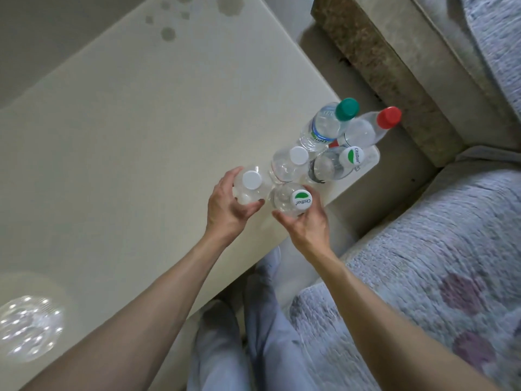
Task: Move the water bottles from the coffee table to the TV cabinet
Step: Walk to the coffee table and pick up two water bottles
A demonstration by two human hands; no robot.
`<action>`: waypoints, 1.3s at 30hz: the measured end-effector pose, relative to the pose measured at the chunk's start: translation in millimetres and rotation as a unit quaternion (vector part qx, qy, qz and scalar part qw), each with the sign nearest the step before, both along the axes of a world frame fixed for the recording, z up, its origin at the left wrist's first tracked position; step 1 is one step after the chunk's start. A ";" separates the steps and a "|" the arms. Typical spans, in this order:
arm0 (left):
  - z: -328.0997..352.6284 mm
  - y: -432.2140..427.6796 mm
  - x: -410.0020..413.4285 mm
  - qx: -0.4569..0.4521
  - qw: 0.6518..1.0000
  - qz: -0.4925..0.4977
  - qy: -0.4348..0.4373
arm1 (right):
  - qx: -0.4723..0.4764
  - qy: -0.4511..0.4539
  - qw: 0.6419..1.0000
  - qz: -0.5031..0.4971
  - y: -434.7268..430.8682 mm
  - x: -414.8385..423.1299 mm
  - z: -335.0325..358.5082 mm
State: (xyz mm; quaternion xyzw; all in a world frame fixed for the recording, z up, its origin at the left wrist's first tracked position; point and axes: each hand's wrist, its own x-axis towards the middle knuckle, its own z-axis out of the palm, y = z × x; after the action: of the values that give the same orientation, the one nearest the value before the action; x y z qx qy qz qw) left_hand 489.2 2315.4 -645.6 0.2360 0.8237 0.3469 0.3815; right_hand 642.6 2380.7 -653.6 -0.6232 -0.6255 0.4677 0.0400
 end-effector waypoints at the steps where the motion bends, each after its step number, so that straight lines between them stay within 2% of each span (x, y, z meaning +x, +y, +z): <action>1: 3.3 -4.8 2.5 0.003 1.000 0.013 -0.001 | -0.006 0.000 1.000 -0.010 0.9 0.2 2.7; 9: 61.3 -53.5 11.4 -0.001 0.999 0.048 0.015 | -0.029 -0.018 0.999 -0.023 -16.6 6.7 64.4; 15: 128.2 -104.3 -4.0 0.005 0.998 0.059 0.015 | 0.039 -0.001 0.998 0.050 -53.7 3.0 146.7; 19: 179.8 -145.8 -23.7 0.019 0.995 0.098 -0.002 | 0.029 0.027 0.996 0.082 -78.1 -15.7 200.3; 27: 273.8 -245.7 -54.6 0.062 0.979 0.193 0.030 | 0.033 0.086 0.979 0.181 -136.6 -82.4 292.3; 34: 320.3 -331.8 -44.1 0.091 0.941 0.322 0.049 | 0.054 0.113 0.943 0.309 -187.4 -128.1 344.5; 39: 346.5 -370.3 -13.9 0.125 0.886 0.445 0.048 | 0.037 0.124 0.898 0.421 -224.1 -145.2 364.6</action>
State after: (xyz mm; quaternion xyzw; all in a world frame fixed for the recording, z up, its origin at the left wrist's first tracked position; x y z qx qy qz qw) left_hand 475.3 1945.2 -299.2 -0.0929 0.8091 0.5688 0.1148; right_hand 497.4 2156.6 -289.1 -0.2363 -0.8362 0.4912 -0.0606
